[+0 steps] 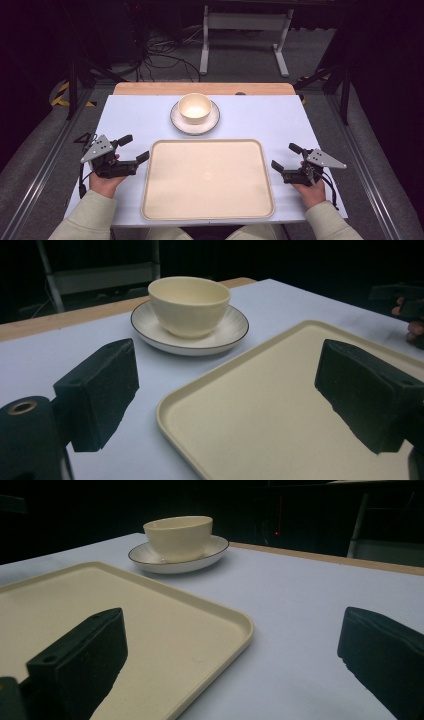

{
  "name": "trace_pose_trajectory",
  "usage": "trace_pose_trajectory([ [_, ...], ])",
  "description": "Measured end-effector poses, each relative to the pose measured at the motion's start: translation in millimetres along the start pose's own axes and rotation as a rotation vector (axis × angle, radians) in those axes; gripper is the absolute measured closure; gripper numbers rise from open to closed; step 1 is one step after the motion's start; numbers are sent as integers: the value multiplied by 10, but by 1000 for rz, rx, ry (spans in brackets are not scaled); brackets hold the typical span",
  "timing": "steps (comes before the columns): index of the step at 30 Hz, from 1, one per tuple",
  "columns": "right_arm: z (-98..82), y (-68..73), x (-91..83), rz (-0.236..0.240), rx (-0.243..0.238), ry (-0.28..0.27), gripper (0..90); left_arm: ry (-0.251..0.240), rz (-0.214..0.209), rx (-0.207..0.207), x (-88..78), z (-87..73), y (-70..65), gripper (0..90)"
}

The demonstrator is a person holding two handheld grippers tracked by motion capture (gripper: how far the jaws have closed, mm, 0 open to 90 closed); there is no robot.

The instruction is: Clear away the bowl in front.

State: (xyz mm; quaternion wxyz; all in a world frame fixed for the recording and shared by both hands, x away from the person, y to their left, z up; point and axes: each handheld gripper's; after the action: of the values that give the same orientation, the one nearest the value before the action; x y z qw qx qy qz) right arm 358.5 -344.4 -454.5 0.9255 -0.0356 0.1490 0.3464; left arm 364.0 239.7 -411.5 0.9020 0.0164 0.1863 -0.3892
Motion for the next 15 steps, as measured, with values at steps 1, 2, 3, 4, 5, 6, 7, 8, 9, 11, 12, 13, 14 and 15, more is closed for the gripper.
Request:
trace_pose_trajectory([
  [1, 0, -1, -1, 0, 1, -1, 0, -6, -4, 1, -3, 28, 1, 113],
  [2, -1, -1, -1, 0, 1, -1, 0, -7, -4, 10, -8, 57, 5, 113],
  [3, -1, -1, -1, 0, 0, -1, 0, -10, -7, 11, -9, 83, 4, 113],
  [4, -1, -1, -1, 0, 0, -2, 0, -14, -7, 15, -9, 106, 5, 113],
  [5, -1, -1, -1, 1, -1, -2, 0, -15, -7, 16, -12, 127, 5, 113],
  [6, -2, -2, -1, 2, -1, -2, 0, -22, -8, 12, -9, 140, 2, 113],
  [7, -2, -2, -2, 3, 0, -2, 0, -22, -9, 13, -11, 165, 4, 113],
  [8, -2, -3, -2, 3, 0, -2, 0, -22, -9, 14, -15, 185, 5, 112],
  [9, -2, -3, -2, 3, 1, -2, 0, -26, -11, 15, -17, 204, 5, 112],
  [11, -2, -2, -2, 4, 1, -3, 0, -30, -16, 20, -24, 247, 8, 112],
  [12, -2, -4, -2, 4, 0, -3, 0, -38, -17, 15, -22, 262, 3, 112],
  [13, -2, -4, -3, 4, 1, -3, 0, -37, -23, 17, -23, 279, 2, 111],
  [14, -2, -4, -3, 4, 1, -3, 0, -37, -23, 17, -23, 279, 2, 110],
  [15, -2, -5, -3, 4, 1, -4, 0, -39, -24, 16, -19, 296, -1, 110],
])
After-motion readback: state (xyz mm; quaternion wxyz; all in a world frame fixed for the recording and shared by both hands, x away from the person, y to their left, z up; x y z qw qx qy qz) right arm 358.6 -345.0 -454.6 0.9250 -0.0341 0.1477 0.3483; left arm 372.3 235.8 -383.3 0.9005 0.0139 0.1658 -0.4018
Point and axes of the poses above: each handheld gripper's, and its own axes: x roughly forward along the jaws, z roughly out of its top, y roughly to its left, and after that the axes turned 6 degrees about y, right-handed
